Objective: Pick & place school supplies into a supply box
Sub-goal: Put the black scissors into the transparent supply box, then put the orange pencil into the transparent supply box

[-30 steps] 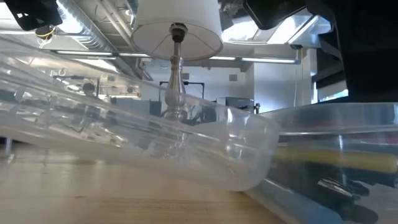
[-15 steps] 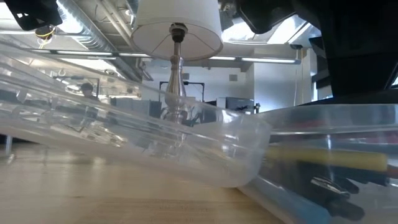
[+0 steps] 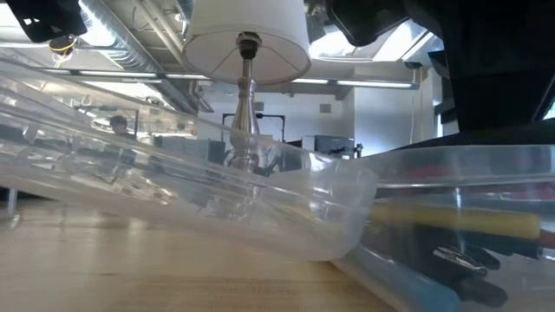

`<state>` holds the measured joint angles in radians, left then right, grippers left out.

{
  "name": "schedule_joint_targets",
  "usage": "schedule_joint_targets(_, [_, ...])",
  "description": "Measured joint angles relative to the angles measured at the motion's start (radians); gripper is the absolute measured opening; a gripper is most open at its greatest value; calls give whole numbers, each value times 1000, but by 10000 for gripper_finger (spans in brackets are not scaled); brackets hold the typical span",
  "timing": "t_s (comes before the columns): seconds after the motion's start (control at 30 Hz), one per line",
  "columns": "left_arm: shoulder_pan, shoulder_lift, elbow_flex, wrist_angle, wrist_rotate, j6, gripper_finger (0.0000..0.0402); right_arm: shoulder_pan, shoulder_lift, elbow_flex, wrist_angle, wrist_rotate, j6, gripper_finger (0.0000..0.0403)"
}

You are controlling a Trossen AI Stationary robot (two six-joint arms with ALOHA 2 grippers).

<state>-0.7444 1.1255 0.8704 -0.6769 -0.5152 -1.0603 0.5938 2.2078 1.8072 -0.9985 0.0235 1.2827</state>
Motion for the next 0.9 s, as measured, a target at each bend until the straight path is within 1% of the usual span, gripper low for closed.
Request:
schedule_joint_targets(0.17, [0, 0, 0, 0, 0, 13, 100, 0, 0, 0, 0, 0, 11, 119])
schedule_joint_targets(0.4, [0, 0, 0, 0, 0, 25, 100, 0, 0, 0, 0, 0, 11, 174])
schedule_joint_targets(0.5, [0, 0, 0, 0, 0, 26, 100, 0, -1, 0, 0, 0, 7, 189])
schedule_joint_targets(0.6, [0, 0, 0, 0, 0, 26, 100, -1, -7, 6, -8, 0, 7, 194])
schedule_joint_targets(0.77, [0, 0, 0, 0, 0, 26, 100, -3, -11, 69, -73, 9, -14, 193])
schedule_joint_targets(0.9, [0, 0, 0, 0, 0, 26, 100, -5, -11, 123, -124, 32, -141, 194])
